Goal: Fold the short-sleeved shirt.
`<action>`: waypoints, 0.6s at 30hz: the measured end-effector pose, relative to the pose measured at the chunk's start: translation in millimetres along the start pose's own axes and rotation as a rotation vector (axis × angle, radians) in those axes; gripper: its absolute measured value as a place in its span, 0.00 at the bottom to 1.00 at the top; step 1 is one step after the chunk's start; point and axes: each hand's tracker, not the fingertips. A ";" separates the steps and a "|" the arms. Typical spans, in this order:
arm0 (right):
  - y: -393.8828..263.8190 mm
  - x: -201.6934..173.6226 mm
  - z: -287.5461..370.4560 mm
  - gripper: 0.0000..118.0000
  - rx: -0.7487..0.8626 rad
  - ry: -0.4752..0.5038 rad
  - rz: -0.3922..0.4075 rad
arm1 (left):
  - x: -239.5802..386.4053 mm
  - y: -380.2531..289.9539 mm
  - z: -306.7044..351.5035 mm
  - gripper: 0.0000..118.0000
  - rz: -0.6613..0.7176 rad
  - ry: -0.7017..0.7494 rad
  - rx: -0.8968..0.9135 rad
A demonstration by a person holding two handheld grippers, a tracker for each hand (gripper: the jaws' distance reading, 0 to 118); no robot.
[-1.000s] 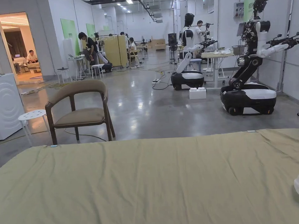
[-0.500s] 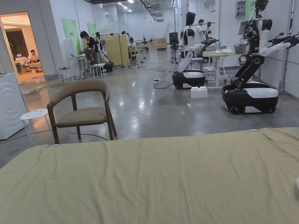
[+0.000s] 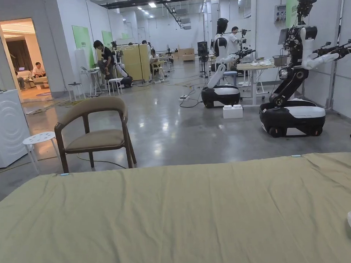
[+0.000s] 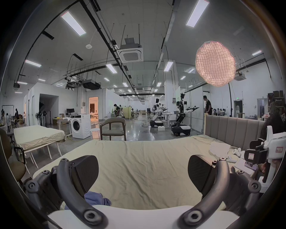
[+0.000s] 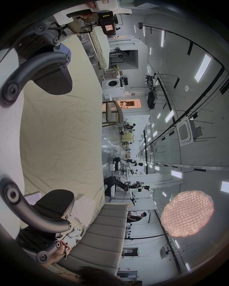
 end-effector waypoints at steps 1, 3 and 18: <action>-0.4 0.4 -0.3 1.00 -0.006 0.000 -0.007 | 0.0 0.1 -0.3 0.98 0.001 0.001 -0.004; 1.3 3.0 -1.4 1.00 -0.018 0.007 -0.040 | -0.2 -0.4 -0.1 0.98 0.001 0.004 -0.005; 32.3 -30.1 -16.7 1.00 -0.231 -0.304 -0.214 | -2.7 1.5 -2.6 0.98 0.062 -0.011 -0.063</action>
